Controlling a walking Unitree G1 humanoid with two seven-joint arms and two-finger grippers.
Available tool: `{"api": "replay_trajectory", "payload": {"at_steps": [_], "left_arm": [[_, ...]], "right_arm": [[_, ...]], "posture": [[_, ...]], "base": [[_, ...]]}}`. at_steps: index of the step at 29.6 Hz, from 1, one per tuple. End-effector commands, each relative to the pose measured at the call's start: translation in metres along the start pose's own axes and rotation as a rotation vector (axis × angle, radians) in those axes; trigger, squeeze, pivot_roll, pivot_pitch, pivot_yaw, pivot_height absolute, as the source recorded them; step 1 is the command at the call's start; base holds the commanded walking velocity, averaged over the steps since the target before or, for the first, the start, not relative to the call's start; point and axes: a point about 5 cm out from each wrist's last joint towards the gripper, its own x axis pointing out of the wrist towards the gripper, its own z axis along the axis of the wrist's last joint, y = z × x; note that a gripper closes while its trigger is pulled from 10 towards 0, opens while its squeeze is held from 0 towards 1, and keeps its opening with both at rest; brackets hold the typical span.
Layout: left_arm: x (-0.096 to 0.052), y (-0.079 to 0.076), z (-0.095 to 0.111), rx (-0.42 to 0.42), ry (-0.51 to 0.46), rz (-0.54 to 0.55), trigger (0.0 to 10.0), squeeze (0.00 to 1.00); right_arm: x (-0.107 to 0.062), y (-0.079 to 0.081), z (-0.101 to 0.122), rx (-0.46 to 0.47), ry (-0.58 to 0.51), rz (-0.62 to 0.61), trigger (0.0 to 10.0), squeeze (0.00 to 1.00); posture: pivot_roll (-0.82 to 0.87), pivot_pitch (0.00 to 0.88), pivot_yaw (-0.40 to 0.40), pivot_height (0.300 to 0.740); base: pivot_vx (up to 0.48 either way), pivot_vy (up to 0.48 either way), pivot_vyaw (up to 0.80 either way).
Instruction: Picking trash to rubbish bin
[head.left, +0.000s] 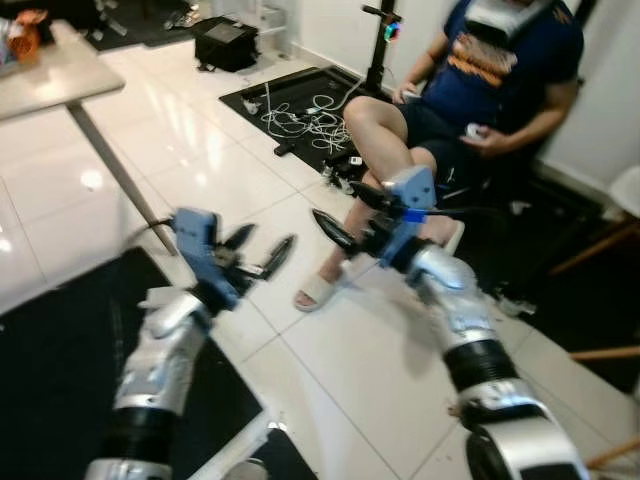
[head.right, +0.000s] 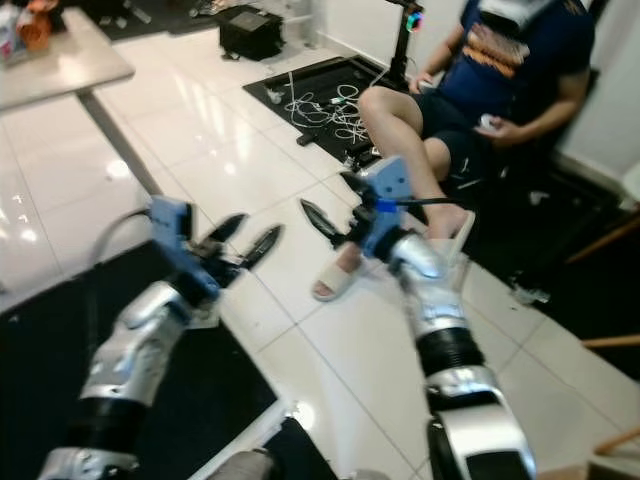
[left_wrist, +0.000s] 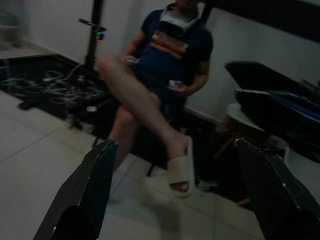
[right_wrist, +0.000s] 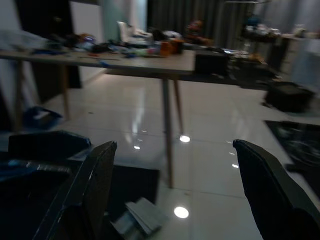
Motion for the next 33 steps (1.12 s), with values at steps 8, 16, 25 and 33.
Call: {"api": "replay_trajectory", "payload": {"at_steps": [8,16,25,33], "left_arm": [[-0.0015,0.0026,-0.0037,-0.006,0.008,0.006,10.0,0.00],[-0.0017,0.0033,-0.0038,-0.008,0.007,0.008,10.0,0.00],[-0.0018,0.0040,-0.0042,-0.010,0.006,0.009,10.0,0.00],[-0.0016,0.0040,-0.0042,-0.012,0.004,0.011,10.0,0.00]], "right_arm": [[-0.0029,-0.0010,-0.0016,-0.002,0.003,-0.001,10.0,0.00],[-0.0027,-0.0011,-0.0010,-0.002,0.001,-0.001,10.0,0.00],[-0.0026,-0.0016,-0.0007,0.000,-0.001,-0.007,10.0,0.00],[-0.0029,-0.0023,-0.0001,0.001,-0.004,-0.013,10.0,0.00]], "posture": [[0.05,0.000,-0.033,0.740],[0.05,0.000,-0.031,0.740],[0.05,0.000,-0.027,0.740],[0.05,0.000,-0.027,0.740]], "base": [[0.000,0.000,0.80],[0.000,0.000,0.80],[0.000,0.000,0.80],[0.000,0.000,0.60]]}}
